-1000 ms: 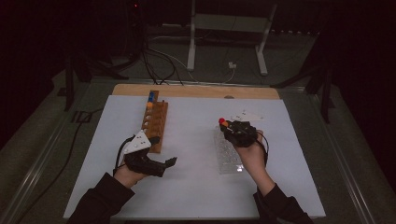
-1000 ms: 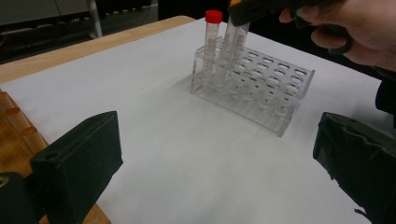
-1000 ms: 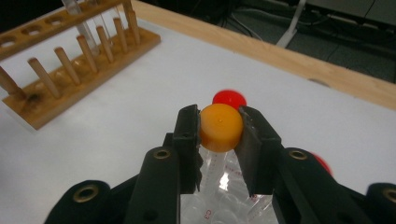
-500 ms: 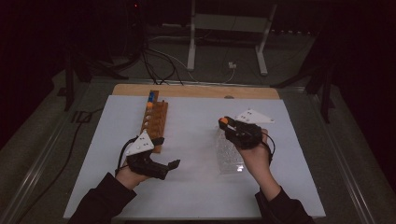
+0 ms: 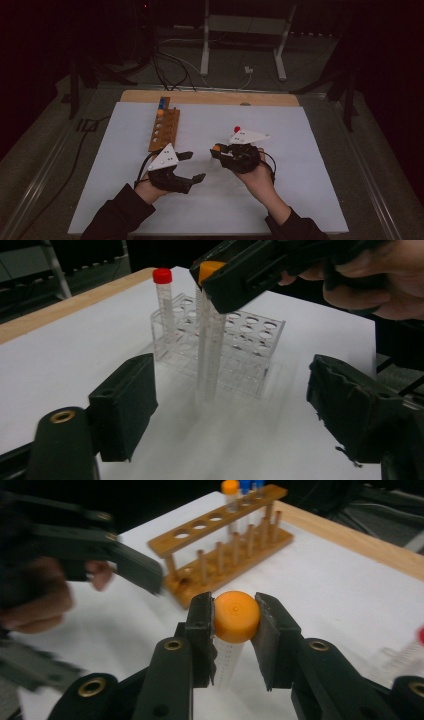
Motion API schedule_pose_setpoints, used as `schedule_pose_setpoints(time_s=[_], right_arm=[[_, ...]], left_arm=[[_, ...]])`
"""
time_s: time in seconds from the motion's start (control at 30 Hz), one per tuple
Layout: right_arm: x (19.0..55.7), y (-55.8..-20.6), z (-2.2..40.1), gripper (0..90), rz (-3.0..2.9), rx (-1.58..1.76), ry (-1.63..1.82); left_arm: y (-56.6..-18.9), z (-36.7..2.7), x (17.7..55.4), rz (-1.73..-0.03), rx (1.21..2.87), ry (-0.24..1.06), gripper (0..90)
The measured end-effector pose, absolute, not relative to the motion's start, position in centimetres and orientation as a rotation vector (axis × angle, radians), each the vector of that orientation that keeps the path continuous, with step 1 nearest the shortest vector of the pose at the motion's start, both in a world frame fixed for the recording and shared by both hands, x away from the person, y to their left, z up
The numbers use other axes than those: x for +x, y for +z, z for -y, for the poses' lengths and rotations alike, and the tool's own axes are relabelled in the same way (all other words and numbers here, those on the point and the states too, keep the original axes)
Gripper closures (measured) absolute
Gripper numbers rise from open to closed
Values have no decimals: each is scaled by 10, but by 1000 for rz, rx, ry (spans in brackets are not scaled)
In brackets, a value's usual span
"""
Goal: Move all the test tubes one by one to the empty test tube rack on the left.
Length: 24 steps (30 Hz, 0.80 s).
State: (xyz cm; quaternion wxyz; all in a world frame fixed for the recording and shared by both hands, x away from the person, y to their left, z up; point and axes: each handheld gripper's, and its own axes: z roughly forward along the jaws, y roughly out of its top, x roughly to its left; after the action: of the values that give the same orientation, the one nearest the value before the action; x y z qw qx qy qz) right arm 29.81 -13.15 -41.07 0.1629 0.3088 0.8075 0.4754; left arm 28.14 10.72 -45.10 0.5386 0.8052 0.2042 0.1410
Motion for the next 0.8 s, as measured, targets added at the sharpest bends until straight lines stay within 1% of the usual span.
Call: schedule_pose_setpoints(time_s=[0.07,0.1,0.17,0.2,0.3,0.33,0.4,0.43,0.57,0.73,0.8], right_arm=[[296,-411,128,699,-2319,871,1363],[294,-411,127,700,-2325,863,1366],[292,-410,125,699,-2340,852,1375],[291,-410,124,699,-2344,847,1372],[289,-409,122,699,-2356,838,1386],[289,-409,122,699,-2359,832,1389],[288,-409,122,699,-2366,826,1397],[288,-409,121,699,-2373,823,1393],[286,-409,119,700,-2385,804,1392],[284,-409,117,699,-2402,787,1389],[285,-410,116,700,-2407,782,1385]], left_arm=[[-453,-104,284,-493,1913,339,282],[-453,-103,285,-499,1910,340,290],[-455,-99,287,-496,1917,344,346],[-455,-98,288,-499,1922,349,355],[-458,-95,290,-481,1937,337,455],[-458,-94,291,-472,1942,335,504],[-459,-92,291,-455,1951,332,538],[-460,-92,292,-442,1957,325,573],[-460,-91,293,-416,1968,310,650],[-458,-91,294,-412,1965,296,721],[-458,-91,294,-412,1967,296,734]])
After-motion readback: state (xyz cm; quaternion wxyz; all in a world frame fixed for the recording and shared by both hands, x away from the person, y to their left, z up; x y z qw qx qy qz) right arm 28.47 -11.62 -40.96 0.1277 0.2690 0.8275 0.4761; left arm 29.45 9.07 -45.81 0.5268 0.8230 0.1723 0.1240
